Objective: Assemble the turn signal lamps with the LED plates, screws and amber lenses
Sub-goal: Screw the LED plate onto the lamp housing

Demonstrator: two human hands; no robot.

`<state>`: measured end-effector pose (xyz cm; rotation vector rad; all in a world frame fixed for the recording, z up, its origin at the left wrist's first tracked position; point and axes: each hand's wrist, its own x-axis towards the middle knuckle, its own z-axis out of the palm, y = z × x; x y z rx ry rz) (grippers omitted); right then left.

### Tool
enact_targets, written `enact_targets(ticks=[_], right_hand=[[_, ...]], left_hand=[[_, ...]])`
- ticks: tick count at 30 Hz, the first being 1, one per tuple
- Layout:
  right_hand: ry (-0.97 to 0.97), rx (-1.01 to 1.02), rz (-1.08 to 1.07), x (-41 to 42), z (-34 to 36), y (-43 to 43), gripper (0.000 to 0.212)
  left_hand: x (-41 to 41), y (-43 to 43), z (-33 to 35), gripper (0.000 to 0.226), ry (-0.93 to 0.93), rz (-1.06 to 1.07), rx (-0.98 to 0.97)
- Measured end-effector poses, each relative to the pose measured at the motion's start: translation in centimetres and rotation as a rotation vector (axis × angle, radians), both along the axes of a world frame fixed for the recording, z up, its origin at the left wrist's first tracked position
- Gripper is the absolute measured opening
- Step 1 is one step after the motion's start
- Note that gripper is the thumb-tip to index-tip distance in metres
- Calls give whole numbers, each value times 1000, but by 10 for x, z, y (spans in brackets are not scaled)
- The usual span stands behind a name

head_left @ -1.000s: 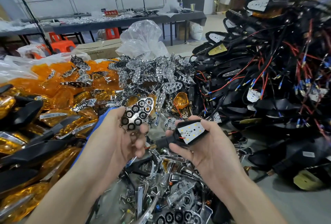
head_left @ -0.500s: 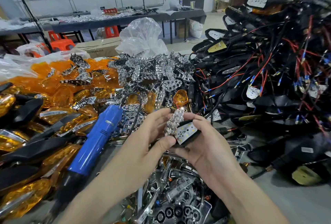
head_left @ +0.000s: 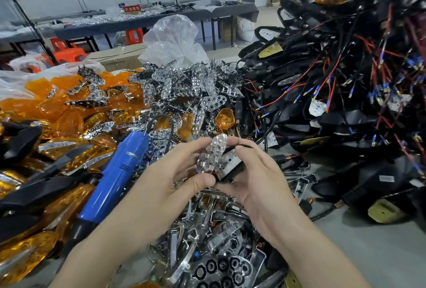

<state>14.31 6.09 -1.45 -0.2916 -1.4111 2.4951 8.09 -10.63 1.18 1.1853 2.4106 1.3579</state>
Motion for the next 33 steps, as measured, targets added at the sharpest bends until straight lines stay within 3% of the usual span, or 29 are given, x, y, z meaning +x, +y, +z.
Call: enact_targets(ticks=[7, 14, 20, 33], right_hand=[[29, 45, -18, 1, 1, 3, 38], [8, 109, -4, 1, 1, 0, 41], [-20, 76, -12, 1, 2, 1, 39], [-47, 53, -20, 1, -2, -2, 34]], left_hand=[[6, 7, -7, 51, 24, 56, 35], [8, 12, -9, 34, -69, 100, 131], [7, 13, -14, 39, -154, 111, 249], [15, 17, -14, 41, -118, 83, 181]])
